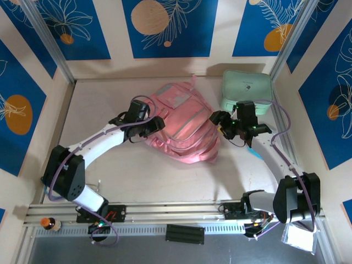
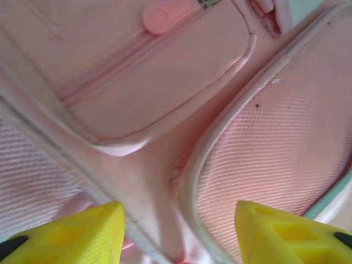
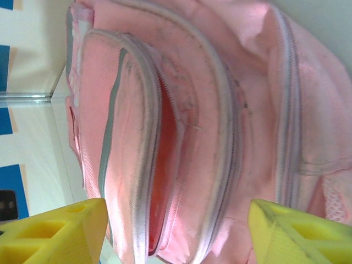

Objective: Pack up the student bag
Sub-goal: Rotate the student bag at the center of the table.

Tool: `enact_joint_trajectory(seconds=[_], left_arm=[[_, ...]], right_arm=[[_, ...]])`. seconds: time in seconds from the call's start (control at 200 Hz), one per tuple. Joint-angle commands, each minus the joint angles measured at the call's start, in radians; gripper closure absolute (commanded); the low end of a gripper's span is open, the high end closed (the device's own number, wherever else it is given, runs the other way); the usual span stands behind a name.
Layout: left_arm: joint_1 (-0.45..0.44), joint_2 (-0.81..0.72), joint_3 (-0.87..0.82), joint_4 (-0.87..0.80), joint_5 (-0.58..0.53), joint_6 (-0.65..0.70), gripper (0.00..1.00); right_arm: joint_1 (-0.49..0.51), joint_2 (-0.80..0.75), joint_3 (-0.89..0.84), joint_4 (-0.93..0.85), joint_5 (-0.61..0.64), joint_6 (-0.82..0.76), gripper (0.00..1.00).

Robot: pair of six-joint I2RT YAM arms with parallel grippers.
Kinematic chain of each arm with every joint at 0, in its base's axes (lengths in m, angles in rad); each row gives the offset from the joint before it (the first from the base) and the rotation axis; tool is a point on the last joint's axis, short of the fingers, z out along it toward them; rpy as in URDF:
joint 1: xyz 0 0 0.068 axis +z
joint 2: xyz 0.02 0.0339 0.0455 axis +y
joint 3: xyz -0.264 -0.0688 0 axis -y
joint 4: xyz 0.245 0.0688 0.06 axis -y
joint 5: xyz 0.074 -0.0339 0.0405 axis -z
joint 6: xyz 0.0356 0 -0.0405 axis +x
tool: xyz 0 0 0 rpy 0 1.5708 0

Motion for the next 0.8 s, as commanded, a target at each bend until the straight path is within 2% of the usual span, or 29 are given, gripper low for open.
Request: enact_joint_trajectory(seconds=[0.0, 0.24, 0.4, 0.525, 0.635, 0.795], left_arm=[[0.008, 0.041, -0.010, 0.167, 0.122, -0.081, 0.47], [0.008, 0.071, -0.024, 0.172, 0.130, -0.079, 0.63], [0.012, 0.082, -0.027, 0.171, 0.129, -0.086, 0.81], [0.028, 0.074, -0.043, 0.202, 0.142, -0.105, 1.00], [0.047, 0.043, -0.077, 0.250, 0.143, -0.135, 1.00], [0.063, -0.001, -0.115, 0.273, 0.139, -0.160, 1.00]], right_arm=[[0.022, 0.011, 0.027, -0.006, 0.014, -0.003, 0.31], [0.065, 0.072, 0.056, -0.013, -0.015, -0.026, 0.32], [0.096, 0.128, 0.076, -0.020, -0.022, -0.072, 0.36], [0.103, 0.198, 0.100, -0.031, -0.012, -0.098, 0.42], [0.104, 0.277, 0.130, -0.027, -0.012, -0.132, 0.48], [0.109, 0.396, 0.186, 0.030, -0.078, -0.156, 0.60]])
